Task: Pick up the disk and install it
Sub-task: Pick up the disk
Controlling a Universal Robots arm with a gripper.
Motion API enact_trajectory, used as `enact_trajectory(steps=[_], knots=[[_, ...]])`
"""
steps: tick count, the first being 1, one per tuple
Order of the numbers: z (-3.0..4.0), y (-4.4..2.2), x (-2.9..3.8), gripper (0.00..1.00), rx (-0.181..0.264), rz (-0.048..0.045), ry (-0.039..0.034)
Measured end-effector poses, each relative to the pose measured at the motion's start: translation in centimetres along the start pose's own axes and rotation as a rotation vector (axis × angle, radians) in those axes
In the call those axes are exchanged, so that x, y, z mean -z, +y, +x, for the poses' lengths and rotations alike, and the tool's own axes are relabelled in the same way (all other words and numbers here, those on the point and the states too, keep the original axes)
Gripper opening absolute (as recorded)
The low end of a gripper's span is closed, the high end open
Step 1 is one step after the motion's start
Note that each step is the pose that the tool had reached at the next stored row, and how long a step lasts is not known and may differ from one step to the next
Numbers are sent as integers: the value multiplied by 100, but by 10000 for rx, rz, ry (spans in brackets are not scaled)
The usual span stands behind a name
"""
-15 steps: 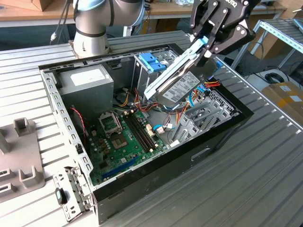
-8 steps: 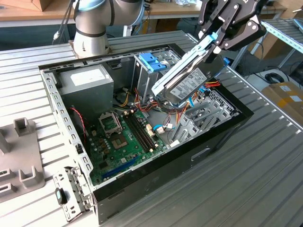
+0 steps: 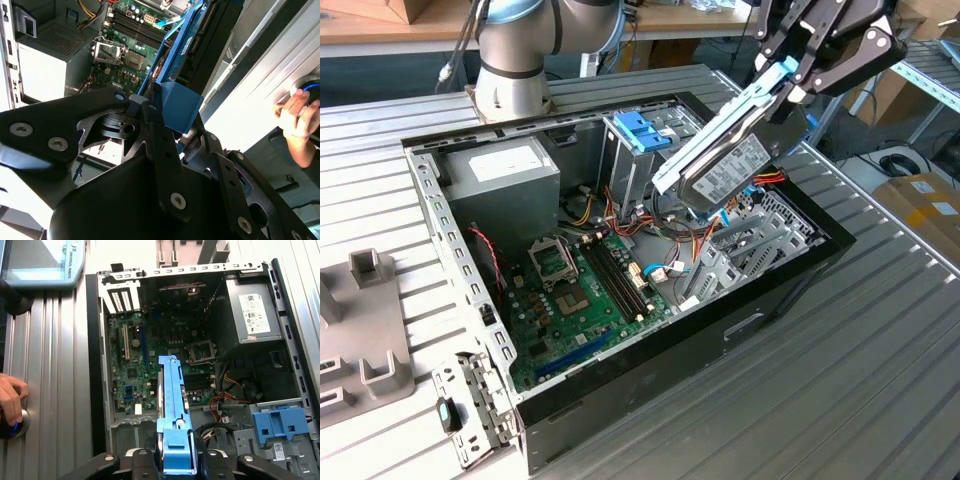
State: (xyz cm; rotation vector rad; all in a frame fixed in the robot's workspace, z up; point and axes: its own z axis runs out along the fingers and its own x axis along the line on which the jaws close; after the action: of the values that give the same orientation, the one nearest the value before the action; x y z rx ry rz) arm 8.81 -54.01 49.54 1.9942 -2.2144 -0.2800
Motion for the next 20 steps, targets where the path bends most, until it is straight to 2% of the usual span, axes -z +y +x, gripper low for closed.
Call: enact_trajectory(steps=[6,13,15,18,19,20], knots=[[112,-69,67,37,-7,-127,11],[279,-100,76,37,-14,-214,19],[304,-103,77,37,-13,-217,19],[305,-104,77,37,-13,-211,18],[305,-103,77,37,-11,-163,14],[305,-104,77,37,-8,-60,5]])
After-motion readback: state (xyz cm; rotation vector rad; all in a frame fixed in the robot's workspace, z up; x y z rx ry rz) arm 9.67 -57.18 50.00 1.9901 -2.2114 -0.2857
